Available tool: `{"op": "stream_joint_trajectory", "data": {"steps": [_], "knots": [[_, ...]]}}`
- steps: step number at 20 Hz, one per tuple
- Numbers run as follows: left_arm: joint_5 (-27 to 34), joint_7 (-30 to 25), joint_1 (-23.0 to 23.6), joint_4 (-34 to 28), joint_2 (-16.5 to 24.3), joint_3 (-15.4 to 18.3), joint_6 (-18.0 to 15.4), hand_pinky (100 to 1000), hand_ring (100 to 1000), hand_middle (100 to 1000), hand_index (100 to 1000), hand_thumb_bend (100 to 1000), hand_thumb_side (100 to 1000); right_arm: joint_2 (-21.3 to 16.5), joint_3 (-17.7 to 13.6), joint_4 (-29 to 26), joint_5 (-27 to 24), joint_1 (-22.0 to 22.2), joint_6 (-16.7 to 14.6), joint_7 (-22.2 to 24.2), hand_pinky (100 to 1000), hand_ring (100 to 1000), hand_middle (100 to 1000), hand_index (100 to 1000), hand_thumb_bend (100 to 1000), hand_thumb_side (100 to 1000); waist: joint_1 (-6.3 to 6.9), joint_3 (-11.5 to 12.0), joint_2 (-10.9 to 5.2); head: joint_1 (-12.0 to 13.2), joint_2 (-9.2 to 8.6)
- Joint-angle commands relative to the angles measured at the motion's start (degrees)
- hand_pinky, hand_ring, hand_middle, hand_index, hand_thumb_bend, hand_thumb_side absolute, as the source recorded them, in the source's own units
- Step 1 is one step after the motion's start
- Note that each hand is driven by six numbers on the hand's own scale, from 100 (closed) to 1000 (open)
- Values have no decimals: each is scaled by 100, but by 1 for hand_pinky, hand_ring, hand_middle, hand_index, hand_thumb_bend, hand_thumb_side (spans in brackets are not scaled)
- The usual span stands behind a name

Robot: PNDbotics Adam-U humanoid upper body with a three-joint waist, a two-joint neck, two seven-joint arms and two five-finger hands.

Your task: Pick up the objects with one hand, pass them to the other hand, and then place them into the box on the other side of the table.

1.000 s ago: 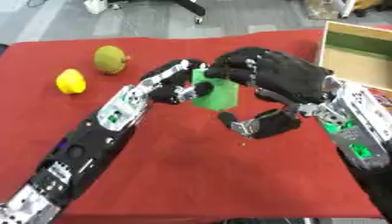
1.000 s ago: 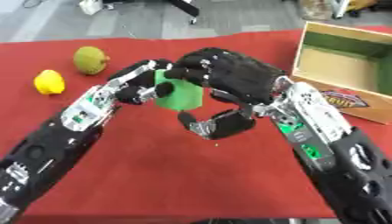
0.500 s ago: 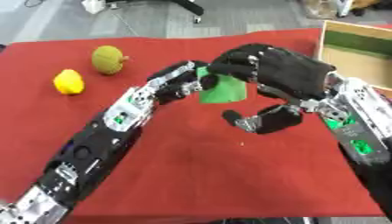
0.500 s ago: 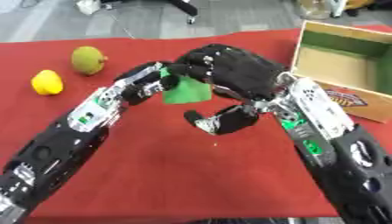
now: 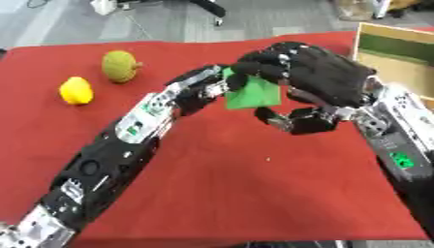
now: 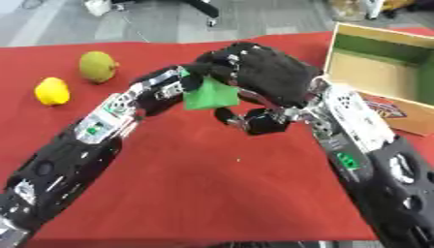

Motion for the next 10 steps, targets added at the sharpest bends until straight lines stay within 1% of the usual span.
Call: {"op": "stream_joint_trajectory", "data": {"steps": [1,3,4,5,6,8,9,10], "knots": [[92,-54,-282,-320,18,21,20,796,586,498,584,100,670,25,146,84,91,-3,58,-152,787,745,235,918,207,100,-85,7,-3,-4,-11],[28,-133,-282,-308,59,10,-20,797,587,503,600,100,699,18,149,113,110,6,82,-227,783,739,199,913,200,100,-82,6,-7,-5,-11],[-15,-184,-279,-297,81,10,-58,797,587,503,600,100,699,15,149,131,118,11,87,-258,783,739,199,913,200,100,-81,5,-9,-4,-11],[-69,-241,-274,-279,109,12,-100,799,590,512,618,100,738,12,149,151,129,16,88,-279,783,736,185,912,196,100,-79,3,-11,-7,-11],[-132,-305,-267,-259,134,20,-149,800,591,514,622,100,746,10,150,171,139,19,84,-296,783,735,184,911,194,100,-77,2,-13,-11,-11],[-244,-436,-255,-209,182,46,-260,801,597,529,645,100,804,6,149,198,158,23,74,-322,783,733,178,911,187,100,-73,1,-16,-20,-11],[-290,-505,-251,-193,208,64,-331,802,601,535,654,100,844,3,148,210,167,27,70,-331,783,734,177,911,183,100,-70,1,-17,-25,-11],[-328,-567,-245,-178,234,84,-409,803,602,538,657,100,846,0,147,223,175,29,66,-336,783,734,177,911,183,100,-67,1,-18,-29,-11]]}}
